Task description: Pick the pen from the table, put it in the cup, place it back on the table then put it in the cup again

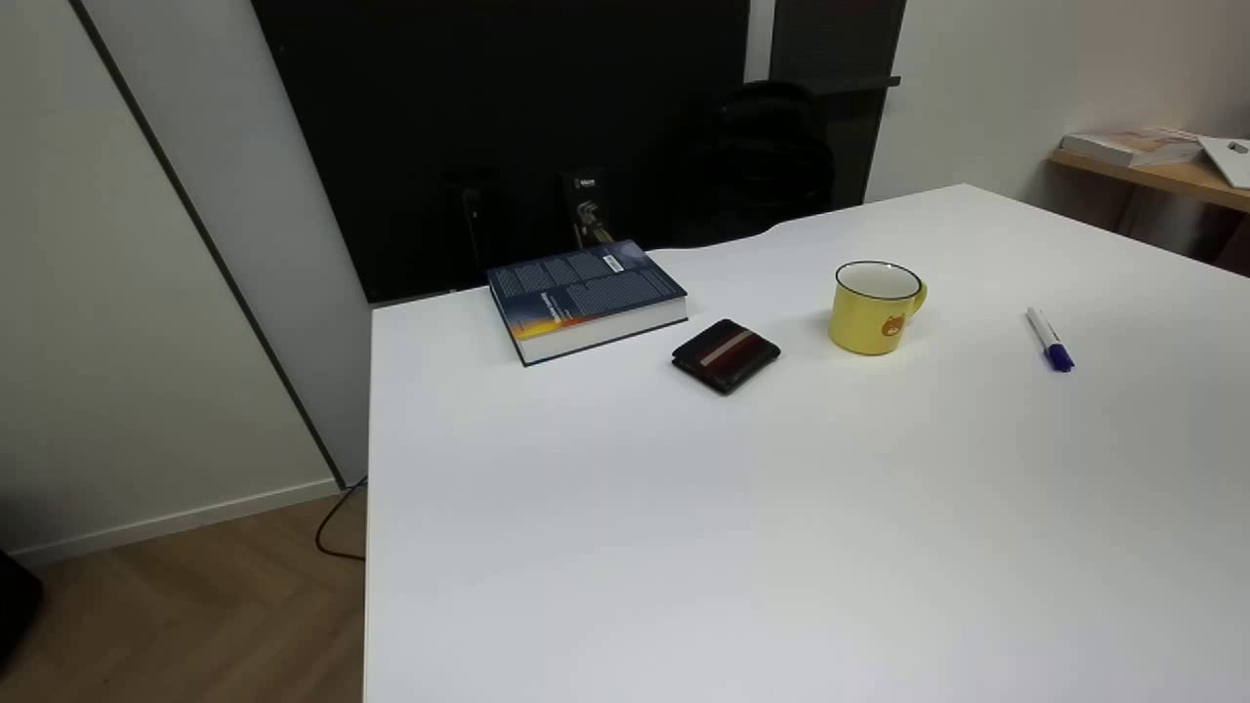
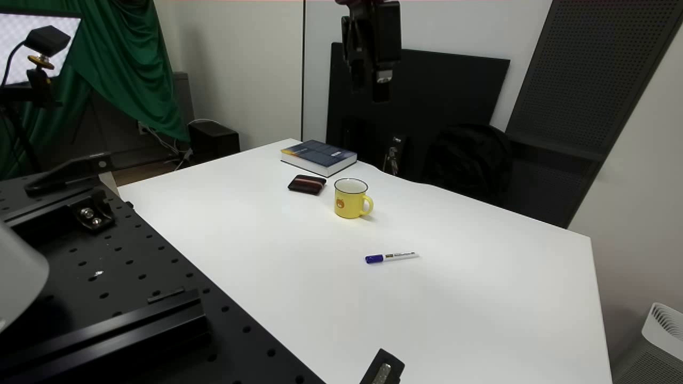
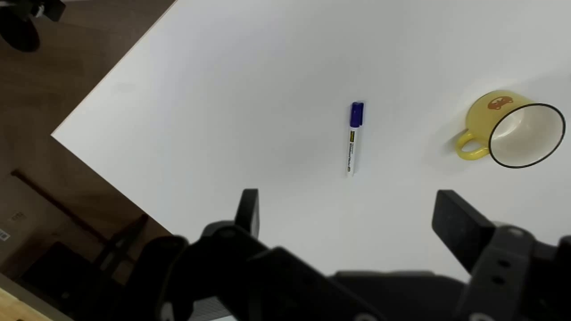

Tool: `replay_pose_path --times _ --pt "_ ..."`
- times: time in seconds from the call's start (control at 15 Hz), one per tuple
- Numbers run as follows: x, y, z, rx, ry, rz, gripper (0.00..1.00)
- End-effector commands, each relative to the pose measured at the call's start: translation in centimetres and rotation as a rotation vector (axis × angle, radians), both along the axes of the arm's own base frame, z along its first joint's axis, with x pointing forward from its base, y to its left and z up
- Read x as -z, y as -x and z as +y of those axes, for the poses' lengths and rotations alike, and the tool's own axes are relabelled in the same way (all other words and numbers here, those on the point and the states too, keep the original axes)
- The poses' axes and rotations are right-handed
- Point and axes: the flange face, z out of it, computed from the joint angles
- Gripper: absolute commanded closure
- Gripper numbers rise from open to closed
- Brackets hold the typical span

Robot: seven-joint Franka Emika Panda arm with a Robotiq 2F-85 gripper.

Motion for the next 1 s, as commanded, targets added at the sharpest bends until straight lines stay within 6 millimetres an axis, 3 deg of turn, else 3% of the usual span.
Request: replay_pose_path --times 0.0,0.53,0.93 --pt "2.6 -2.6 -1.5 0.043 -0.001 0.016 0.0" --pt "9.2 -8.3 -5.2 0.126 0.015 0.086 0.0" --pt "13.6 -11.4 -5.2 0.19 -0.011 0.065 0.0"
